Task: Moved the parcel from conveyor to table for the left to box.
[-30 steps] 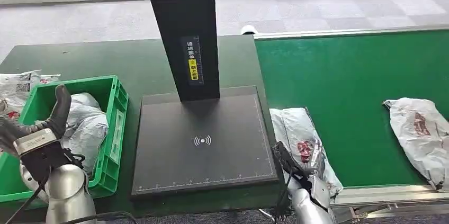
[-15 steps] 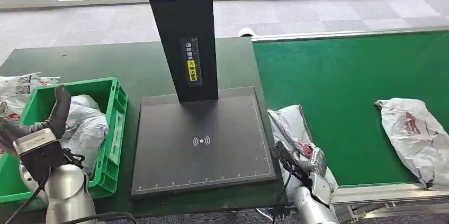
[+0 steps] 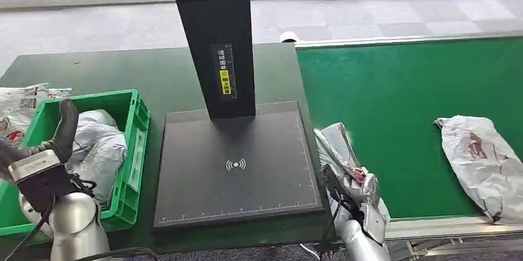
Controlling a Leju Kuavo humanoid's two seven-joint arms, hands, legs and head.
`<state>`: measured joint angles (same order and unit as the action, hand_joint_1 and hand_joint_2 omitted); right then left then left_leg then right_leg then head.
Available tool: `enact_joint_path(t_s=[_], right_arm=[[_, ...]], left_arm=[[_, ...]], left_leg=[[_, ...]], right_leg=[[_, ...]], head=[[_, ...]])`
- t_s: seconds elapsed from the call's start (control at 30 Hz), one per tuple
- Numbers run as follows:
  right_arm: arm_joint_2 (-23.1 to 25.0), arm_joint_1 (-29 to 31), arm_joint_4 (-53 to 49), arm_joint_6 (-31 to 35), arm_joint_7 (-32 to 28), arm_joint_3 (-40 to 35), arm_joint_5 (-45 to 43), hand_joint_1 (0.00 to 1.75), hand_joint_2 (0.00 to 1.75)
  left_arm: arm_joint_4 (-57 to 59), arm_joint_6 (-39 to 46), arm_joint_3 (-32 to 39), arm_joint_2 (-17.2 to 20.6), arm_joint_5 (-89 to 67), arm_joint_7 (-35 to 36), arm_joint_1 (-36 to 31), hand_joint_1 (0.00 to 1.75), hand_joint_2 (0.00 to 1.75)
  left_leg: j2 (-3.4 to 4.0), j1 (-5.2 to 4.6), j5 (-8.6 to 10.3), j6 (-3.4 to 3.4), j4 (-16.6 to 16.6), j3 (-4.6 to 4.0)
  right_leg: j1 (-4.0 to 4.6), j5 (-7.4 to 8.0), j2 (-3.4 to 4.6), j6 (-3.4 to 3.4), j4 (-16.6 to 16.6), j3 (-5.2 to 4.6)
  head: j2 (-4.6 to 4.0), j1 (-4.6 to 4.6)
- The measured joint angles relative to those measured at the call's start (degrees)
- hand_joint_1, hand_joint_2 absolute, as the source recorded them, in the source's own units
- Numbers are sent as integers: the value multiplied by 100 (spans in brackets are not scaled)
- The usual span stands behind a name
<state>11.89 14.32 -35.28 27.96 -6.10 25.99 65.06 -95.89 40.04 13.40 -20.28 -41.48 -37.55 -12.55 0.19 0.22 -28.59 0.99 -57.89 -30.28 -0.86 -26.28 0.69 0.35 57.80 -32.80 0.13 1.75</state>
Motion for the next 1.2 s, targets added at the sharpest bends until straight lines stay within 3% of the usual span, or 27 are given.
enact_joint_path(t_s=[0.07, 0.17, 0.23, 0.73, 1.07, 1.2], right_arm=[[74, -210, -361, 514, -576, 0, -503, 175, 175], [345, -609, -1790, 1181, -2652, 52, -1774, 175, 175], [459, -645, -2476, 1228, -3112, 63, -2091, 175, 175], [717, -1397, -5891, 1223, -3361, -56, -3247, 175, 175], [730, -1536, -5953, 1215, -3359, -1047, -3269, 175, 175], [732, -1384, -5317, 1195, -3332, -1580, -3827, 175, 175]], left_arm=[[-63, 0, 0, 4, 0, 13, 49, 0, 175], [-87, 0, 0, 7, 20, -35, 62, 0, 175], [-87, 0, 0, 7, 28, -46, 62, 0, 175], [-44, 0, 0, 9, 28, -94, 55, 0, 175], [-33, 0, 0, 9, 63, -129, 54, 0, 175], [28, -2, -91, 7, 0, -38, 28, 0, 175]], left_leg=[[-28, 0, 12, -1, -1, -17], [-53, -1, 23, 1, -2, -66], [-42, -2, 21, 3, -2, -62], [-47, -5, 19, 0, -2, -76], [-45, -1, 22, 2, 0, -76], [-42, 0, 22, 1, -1, -75]], right_leg=[[-3, 0, -30, 0, 1, -11], [-8, 1, -53, 1, 5, -55], [-2, 1, -42, 0, 4, -58], [-12, 0, -47, 2, 4, -67], [-9, 0, -44, 1, 5, -65], [-9, 0, -42, 1, 5, -66]], head=[[0, 0], [0, 0], [0, 0], [0, 0], [0, 0], [0, 0]])
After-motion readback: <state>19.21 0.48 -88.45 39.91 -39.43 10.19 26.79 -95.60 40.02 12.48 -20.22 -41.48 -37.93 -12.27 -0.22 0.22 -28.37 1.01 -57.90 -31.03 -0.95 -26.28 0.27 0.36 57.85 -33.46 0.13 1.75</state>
